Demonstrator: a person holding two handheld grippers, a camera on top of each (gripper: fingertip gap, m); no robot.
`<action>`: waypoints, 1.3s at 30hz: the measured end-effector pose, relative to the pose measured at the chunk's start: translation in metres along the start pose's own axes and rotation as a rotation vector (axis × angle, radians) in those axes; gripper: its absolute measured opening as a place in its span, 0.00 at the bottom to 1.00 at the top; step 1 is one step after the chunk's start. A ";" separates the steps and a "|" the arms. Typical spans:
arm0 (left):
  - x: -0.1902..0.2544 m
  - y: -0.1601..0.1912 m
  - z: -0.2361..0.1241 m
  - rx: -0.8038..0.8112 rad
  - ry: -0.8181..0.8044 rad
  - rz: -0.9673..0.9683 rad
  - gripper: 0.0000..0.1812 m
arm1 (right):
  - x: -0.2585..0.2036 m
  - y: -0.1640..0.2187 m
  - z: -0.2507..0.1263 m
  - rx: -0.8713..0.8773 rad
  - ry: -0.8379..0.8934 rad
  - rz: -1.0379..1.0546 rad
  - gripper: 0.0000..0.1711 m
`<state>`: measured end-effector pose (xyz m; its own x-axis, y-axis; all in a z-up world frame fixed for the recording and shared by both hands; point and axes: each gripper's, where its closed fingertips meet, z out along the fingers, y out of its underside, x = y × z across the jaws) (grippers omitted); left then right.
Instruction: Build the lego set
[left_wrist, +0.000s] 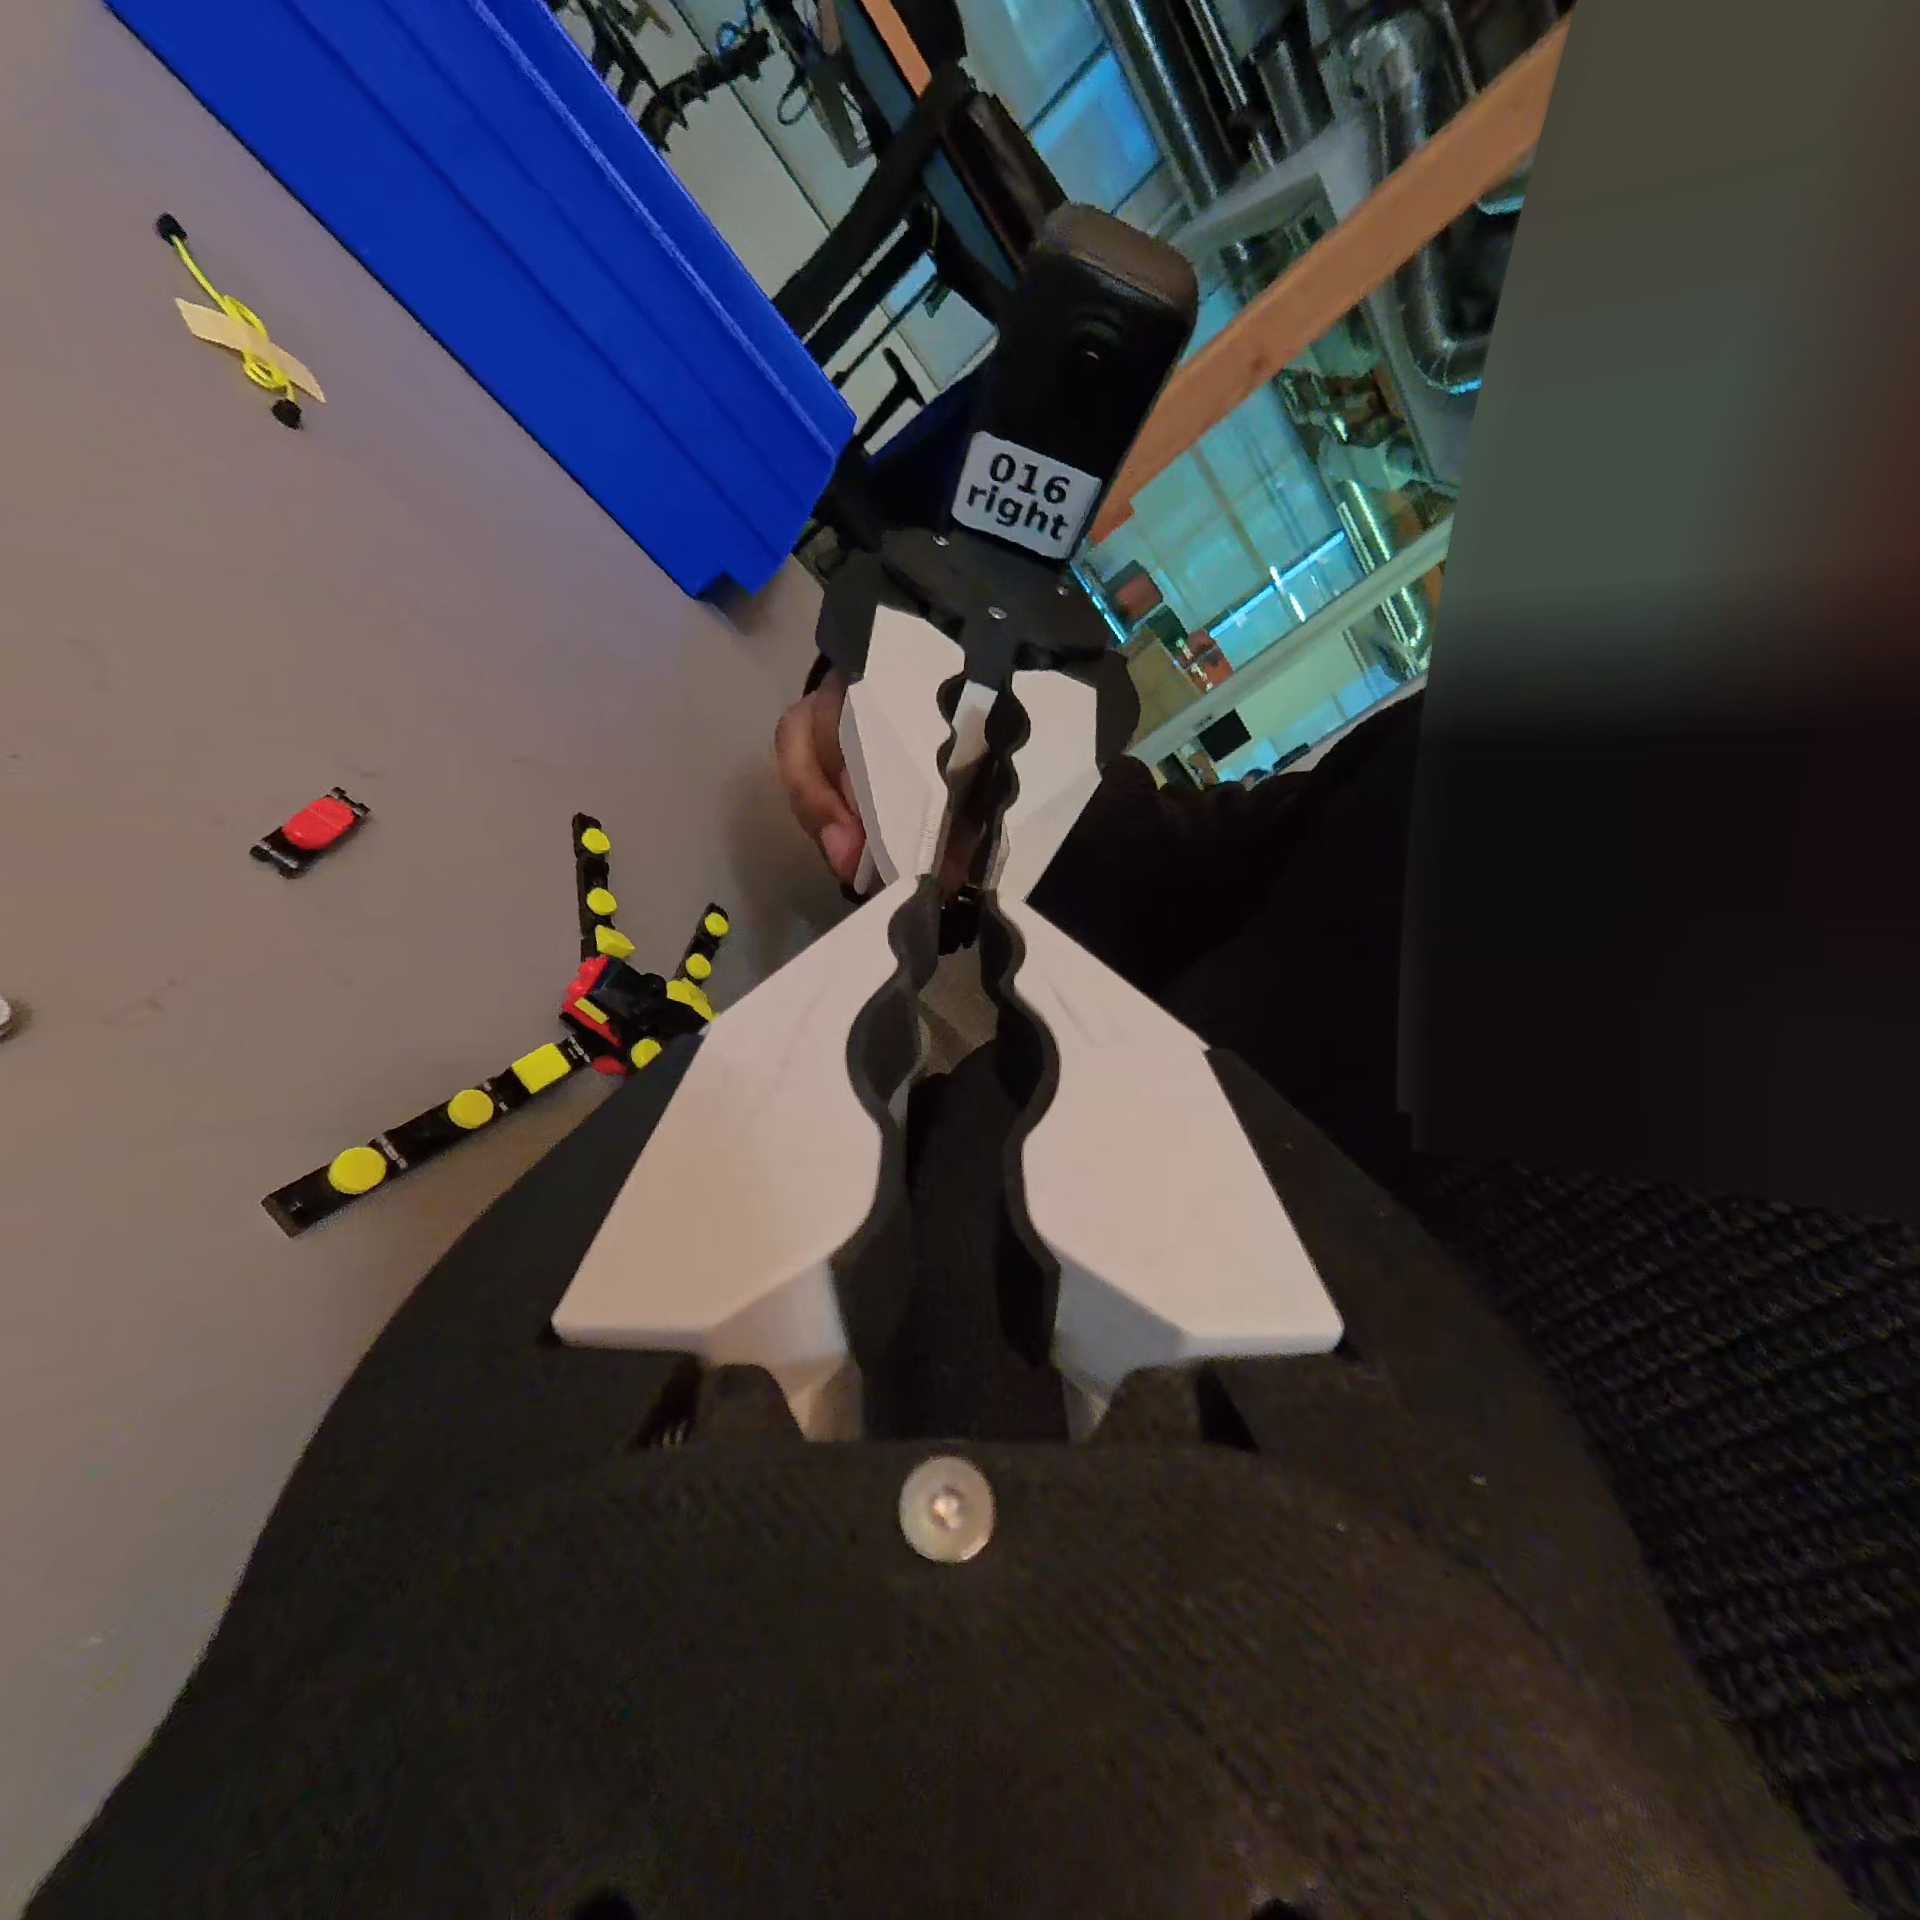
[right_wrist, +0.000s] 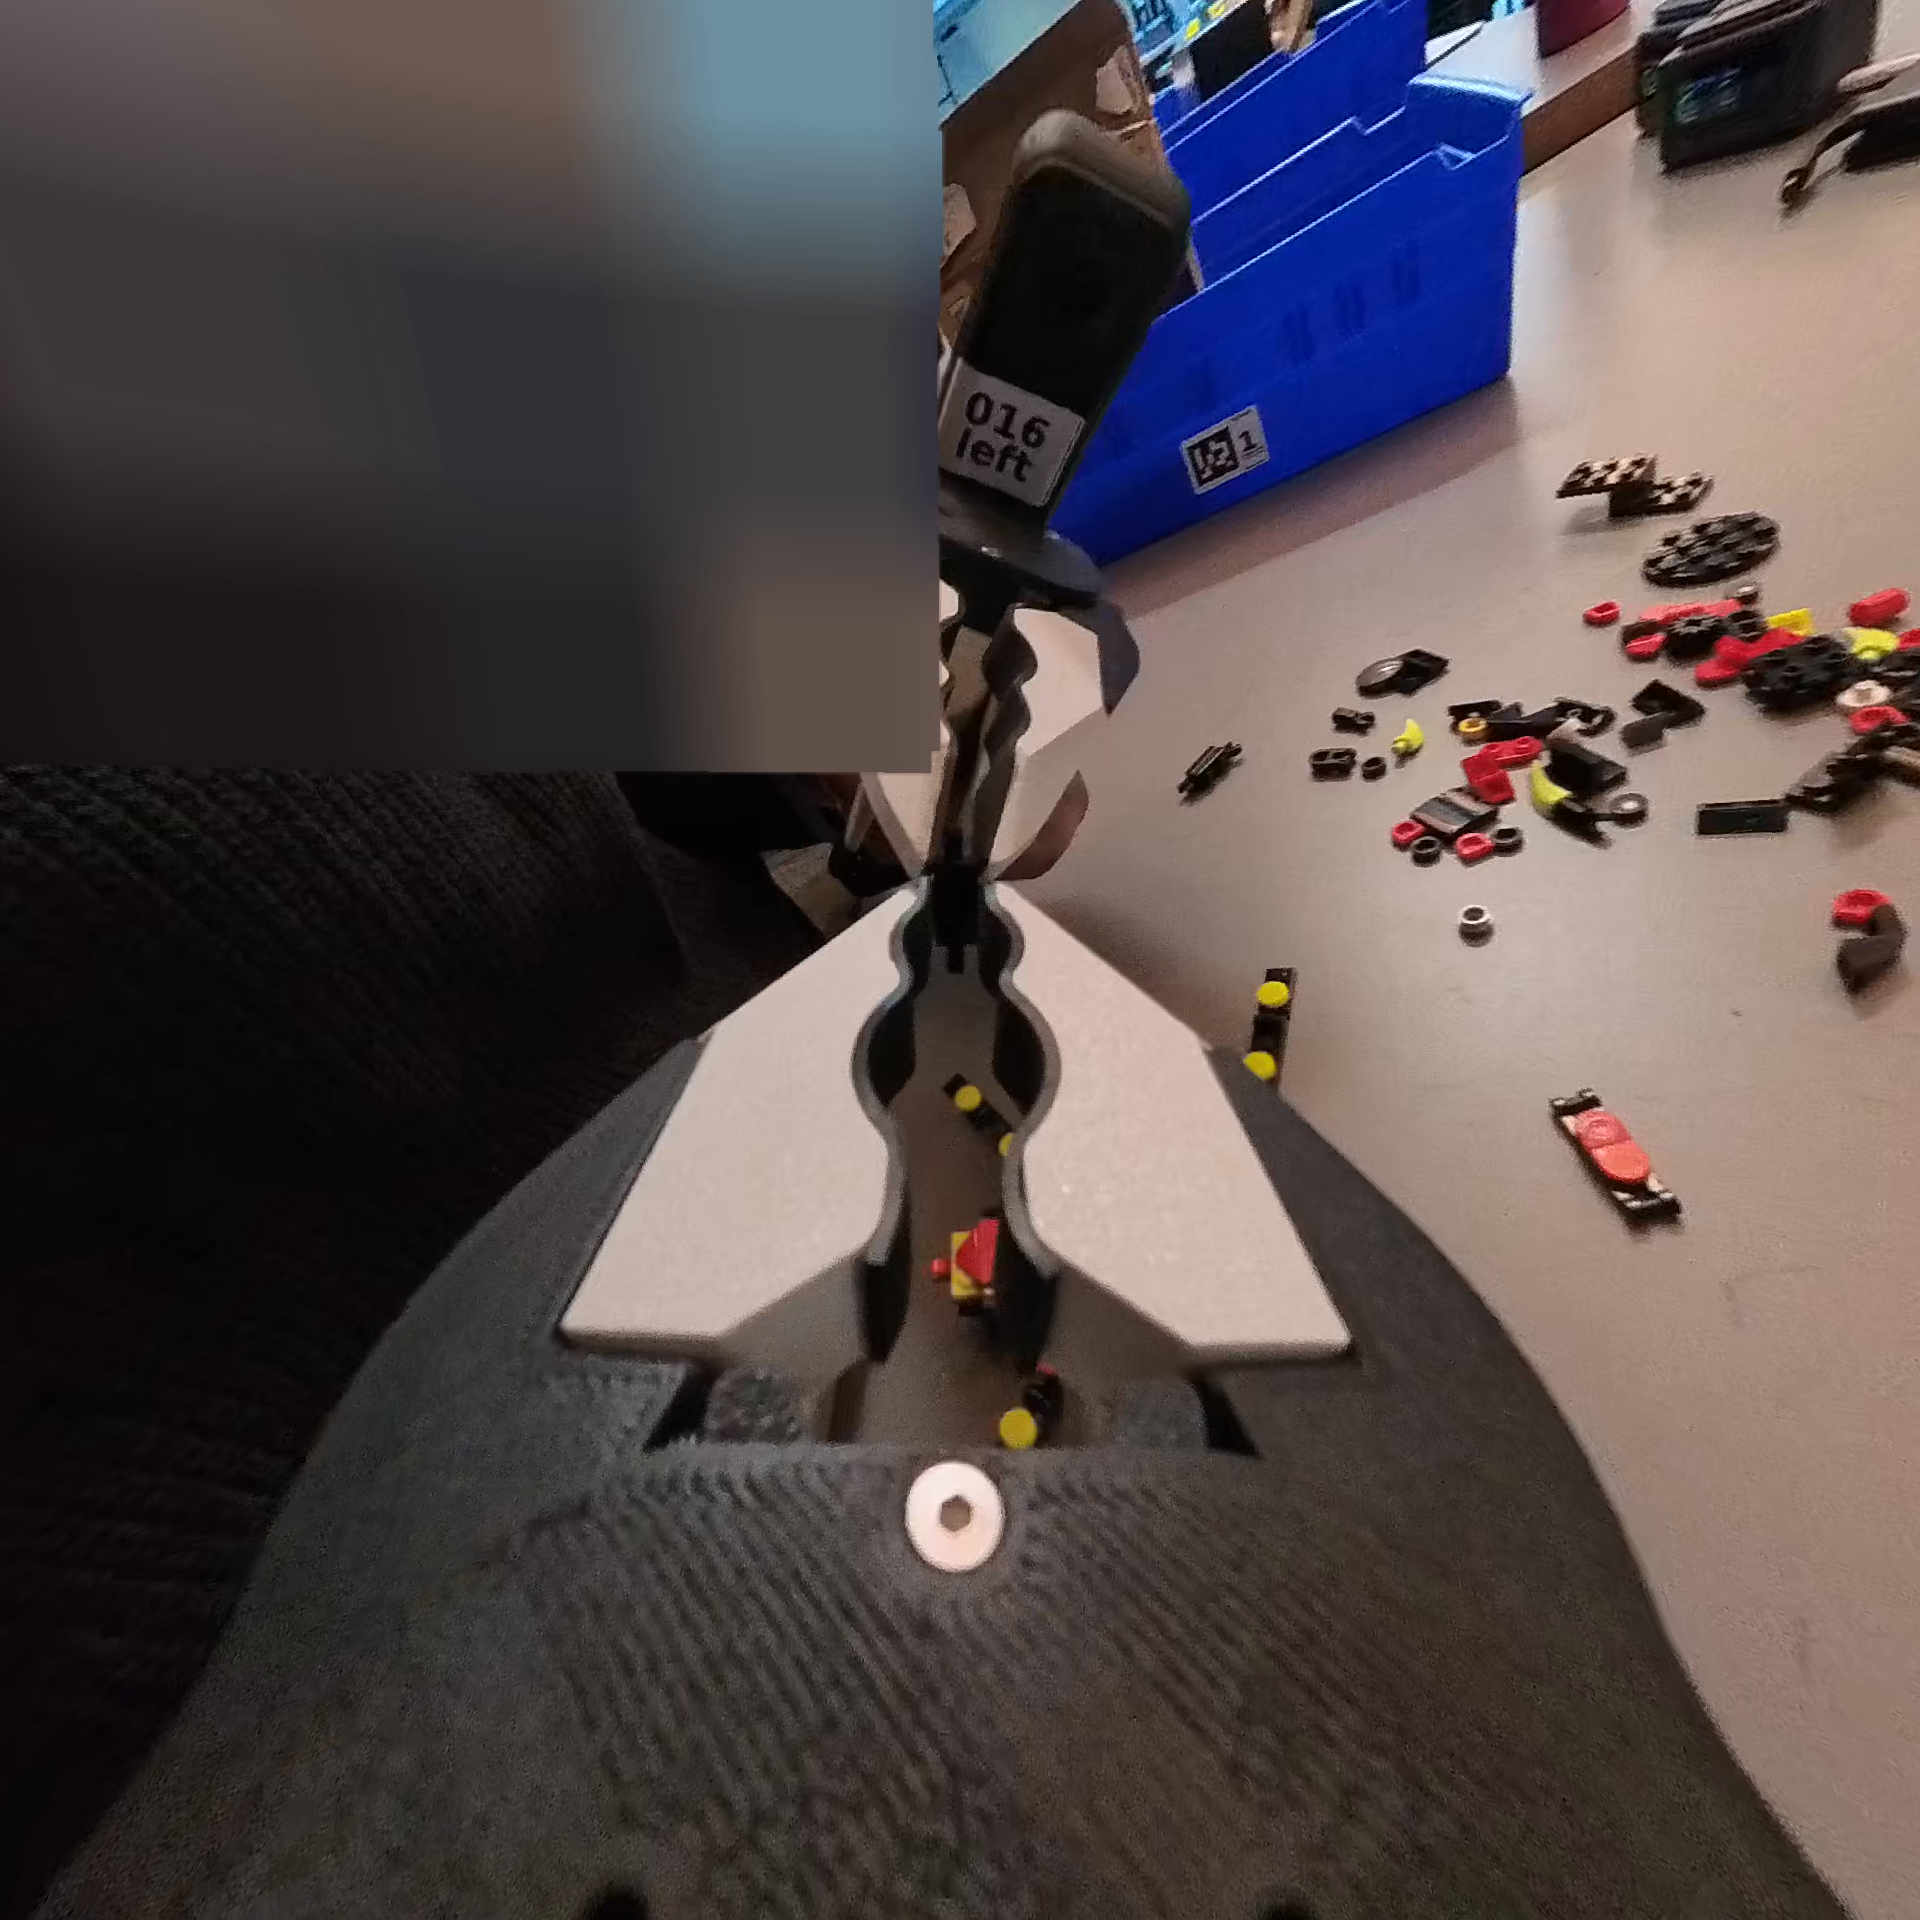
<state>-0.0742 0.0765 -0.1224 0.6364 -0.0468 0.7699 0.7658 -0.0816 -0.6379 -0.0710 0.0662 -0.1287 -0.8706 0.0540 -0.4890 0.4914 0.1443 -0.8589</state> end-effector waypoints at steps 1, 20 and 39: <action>0.001 0.001 0.000 -0.008 0.003 0.009 0.02 | -0.002 0.000 0.000 -0.004 -0.008 -0.001 0.03; 0.014 -0.009 -0.005 0.031 0.029 -0.004 0.02 | -0.008 -0.018 -0.002 0.129 -0.073 0.130 0.03; 0.002 -0.016 -0.006 0.088 -0.038 -0.017 0.03 | 0.008 -0.027 -0.005 0.303 -0.137 0.424 0.02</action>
<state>-0.0852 0.0713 -0.1106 0.6252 -0.0086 0.7804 0.7804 0.0055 -0.6252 -0.0910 0.0677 -0.1089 -0.5930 -0.0867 -0.8005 0.8018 -0.1552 -0.5771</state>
